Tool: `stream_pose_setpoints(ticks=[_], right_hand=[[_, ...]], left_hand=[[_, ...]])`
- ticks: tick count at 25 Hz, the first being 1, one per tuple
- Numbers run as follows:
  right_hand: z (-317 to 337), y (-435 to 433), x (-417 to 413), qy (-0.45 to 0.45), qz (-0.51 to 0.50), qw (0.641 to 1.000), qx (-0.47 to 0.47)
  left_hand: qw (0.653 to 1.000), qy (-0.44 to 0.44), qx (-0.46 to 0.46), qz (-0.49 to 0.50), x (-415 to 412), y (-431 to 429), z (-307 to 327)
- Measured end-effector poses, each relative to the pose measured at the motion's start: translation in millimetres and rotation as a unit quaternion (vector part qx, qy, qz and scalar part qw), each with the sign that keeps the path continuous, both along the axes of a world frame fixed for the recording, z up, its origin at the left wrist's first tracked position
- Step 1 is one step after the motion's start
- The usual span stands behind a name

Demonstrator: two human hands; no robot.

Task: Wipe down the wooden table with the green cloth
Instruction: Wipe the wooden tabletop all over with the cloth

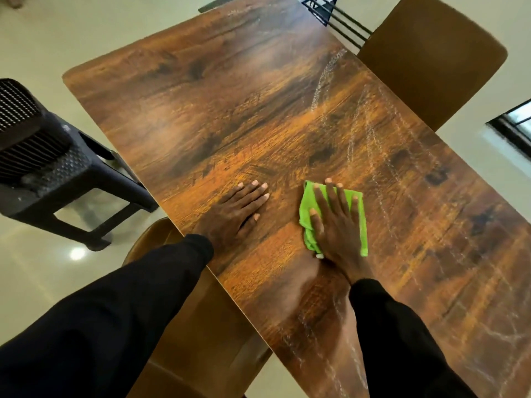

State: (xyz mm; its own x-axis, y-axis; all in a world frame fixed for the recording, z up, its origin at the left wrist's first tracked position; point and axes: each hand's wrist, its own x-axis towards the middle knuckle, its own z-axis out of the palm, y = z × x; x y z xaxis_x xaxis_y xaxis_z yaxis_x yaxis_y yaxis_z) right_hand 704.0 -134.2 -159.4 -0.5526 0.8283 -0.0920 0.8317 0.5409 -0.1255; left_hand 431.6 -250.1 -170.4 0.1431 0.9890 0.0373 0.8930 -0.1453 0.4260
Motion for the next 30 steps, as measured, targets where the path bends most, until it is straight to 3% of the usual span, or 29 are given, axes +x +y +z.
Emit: stream_pose_setpoints(ticks=[3,5,8,11,17,20,23,28,30], right_hand=[[2,52,-20,0.009,-0.093,0.996,0.004],[2,85,-46,0.023,-0.097,0.995,-0.002],[-1,83,-64,0.007,0.016,1.0,0.006],[-2,67,-27,0.002,0.116,0.993,0.003],[0,146,-43,0.022,-0.013,1.0,-0.012],[3,123,-62,0.016,0.08,0.997,-0.008],[-3,73,-32,0.016,0.169,0.985,-0.011],[-3,77,-8,0.004,-0.011,1.0,0.003],[-2,79,-28,0.002,-0.021,1.0,0.01]], left_hand=[[1.0,-0.012,0.006,0.015,0,-2,-3],[0.999,-0.021,0.008,0.029,1,-2,-4],[0.997,-0.041,0.009,0.068,2,-1,-4],[0.993,-0.046,-0.004,0.113,6,0,5],[0.992,-0.018,0.001,0.123,7,2,3],[0.993,-0.015,-0.007,0.121,7,2,6],[0.992,-0.016,-0.017,0.122,8,3,11],[0.994,-0.014,-0.004,0.112,5,2,9],[0.994,-0.019,-0.004,0.109,4,0,10]])
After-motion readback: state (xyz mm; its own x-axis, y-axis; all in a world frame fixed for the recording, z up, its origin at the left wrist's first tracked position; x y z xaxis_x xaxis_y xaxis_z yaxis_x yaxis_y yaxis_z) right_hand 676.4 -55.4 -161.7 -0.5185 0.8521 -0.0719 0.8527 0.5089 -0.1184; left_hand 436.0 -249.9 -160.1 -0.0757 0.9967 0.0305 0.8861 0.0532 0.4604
